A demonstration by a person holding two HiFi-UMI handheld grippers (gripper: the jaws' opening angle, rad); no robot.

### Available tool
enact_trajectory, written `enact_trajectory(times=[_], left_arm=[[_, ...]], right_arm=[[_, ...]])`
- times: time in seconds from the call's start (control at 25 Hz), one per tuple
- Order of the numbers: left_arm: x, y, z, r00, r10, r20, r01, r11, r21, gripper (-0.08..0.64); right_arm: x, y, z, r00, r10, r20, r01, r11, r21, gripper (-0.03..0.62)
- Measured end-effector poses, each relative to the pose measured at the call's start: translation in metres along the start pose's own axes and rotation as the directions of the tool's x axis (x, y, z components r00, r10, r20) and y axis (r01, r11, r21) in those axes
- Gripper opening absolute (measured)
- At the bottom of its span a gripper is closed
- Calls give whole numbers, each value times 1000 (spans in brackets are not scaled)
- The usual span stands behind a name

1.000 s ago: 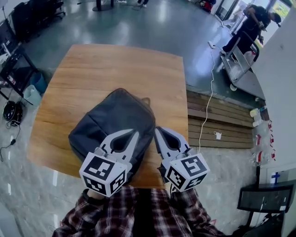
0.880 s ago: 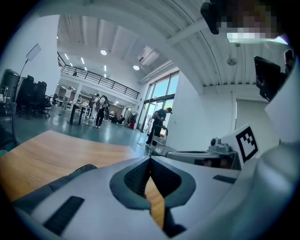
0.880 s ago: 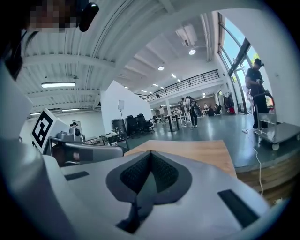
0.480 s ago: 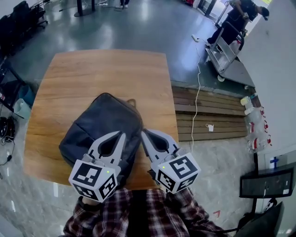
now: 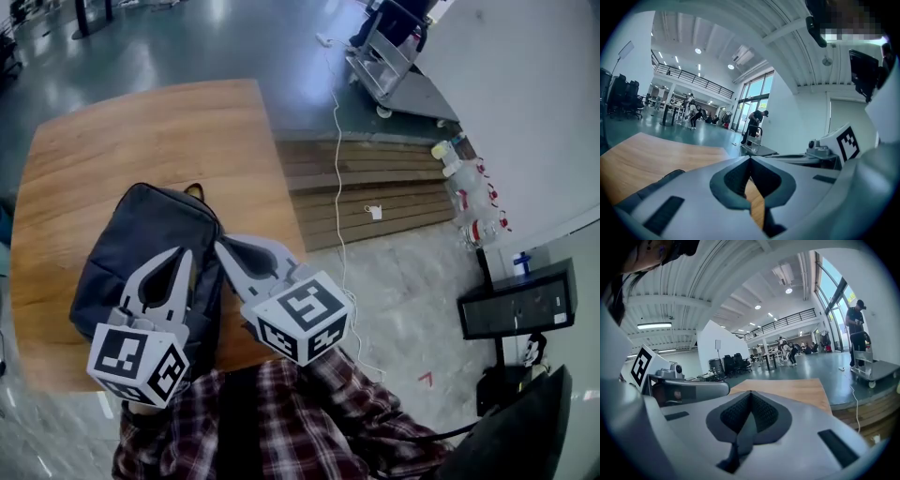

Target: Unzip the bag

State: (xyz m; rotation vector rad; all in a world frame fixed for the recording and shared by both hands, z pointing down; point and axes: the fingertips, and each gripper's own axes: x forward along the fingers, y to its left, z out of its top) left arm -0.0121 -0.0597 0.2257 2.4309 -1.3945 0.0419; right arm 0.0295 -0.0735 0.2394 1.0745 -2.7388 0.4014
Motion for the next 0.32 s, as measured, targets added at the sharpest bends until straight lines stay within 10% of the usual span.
enact_trajectory(times=[0.32], left_arm=[[28, -6, -15, 1000, -24, -11, 24, 1000, -4, 9]], right_arm=[[3, -22, -13, 1000, -6, -15, 6, 1000, -10, 9]])
